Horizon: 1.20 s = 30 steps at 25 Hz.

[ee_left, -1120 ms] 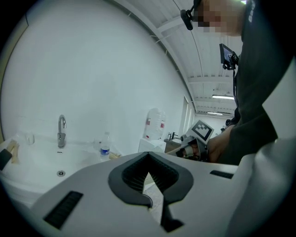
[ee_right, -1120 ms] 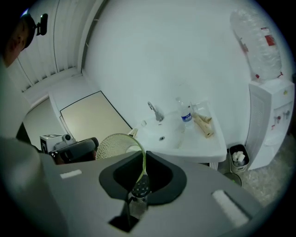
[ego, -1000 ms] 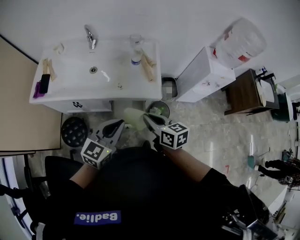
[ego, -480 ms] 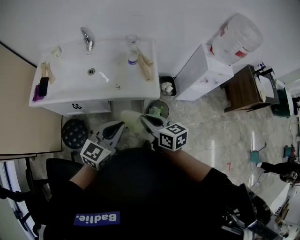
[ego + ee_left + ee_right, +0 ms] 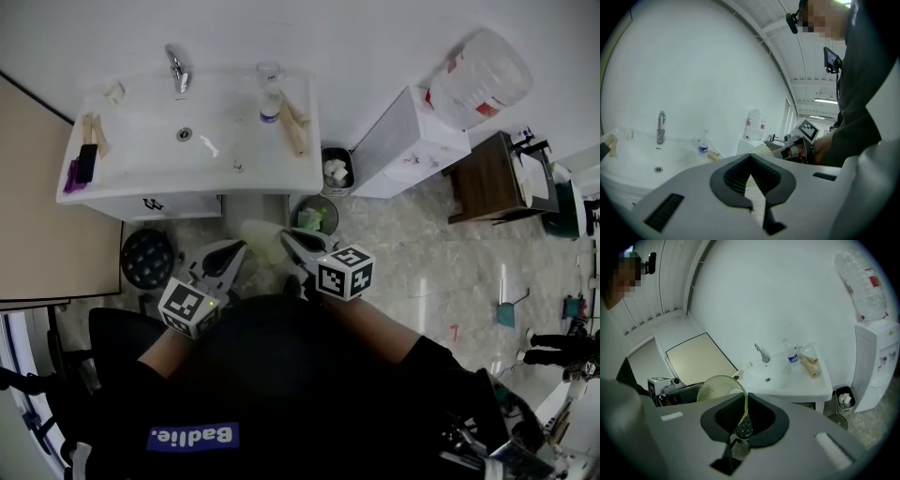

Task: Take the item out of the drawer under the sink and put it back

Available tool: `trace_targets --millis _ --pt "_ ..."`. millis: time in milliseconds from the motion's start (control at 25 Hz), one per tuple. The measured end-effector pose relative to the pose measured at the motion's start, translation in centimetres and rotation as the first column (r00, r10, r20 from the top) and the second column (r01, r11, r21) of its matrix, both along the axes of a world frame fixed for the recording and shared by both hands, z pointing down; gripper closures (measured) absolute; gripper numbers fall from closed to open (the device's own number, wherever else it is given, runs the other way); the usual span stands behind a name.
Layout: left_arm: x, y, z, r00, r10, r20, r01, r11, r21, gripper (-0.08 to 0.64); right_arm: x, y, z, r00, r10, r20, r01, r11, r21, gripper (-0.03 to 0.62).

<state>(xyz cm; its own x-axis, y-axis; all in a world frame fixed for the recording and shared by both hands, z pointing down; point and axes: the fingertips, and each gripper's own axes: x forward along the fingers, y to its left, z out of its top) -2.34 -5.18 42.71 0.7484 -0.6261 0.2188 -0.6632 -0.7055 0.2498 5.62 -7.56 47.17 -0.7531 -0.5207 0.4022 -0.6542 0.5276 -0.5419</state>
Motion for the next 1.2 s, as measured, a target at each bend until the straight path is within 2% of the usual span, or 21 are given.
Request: trace_targets --millis 480,880,1200 --pt "-1.3 -0.3 0.6 0.999 -0.042 -0.024 0.042 0.999 -0.011 0.568 -1.5 -1.4 4.2 0.996 -0.057 -0.067 0.055 0.998 -0.029 0.569" --pt "-2.6 -1.1 1.5 0.998 -0.053 -0.036 0.052 0.999 -0.017 0.568 -3.6 -3.1 8.6 0.984 -0.118 -0.136 0.111 0.992 -0.061 0.569" --pt "-2.9 -1.5 2.5 0.997 -0.070 -0.037 0.068 0.996 -0.051 0.568 -3.5 -4.7 13.0 0.966 -0.145 -0.214 0.126 0.987 -0.096 0.569"
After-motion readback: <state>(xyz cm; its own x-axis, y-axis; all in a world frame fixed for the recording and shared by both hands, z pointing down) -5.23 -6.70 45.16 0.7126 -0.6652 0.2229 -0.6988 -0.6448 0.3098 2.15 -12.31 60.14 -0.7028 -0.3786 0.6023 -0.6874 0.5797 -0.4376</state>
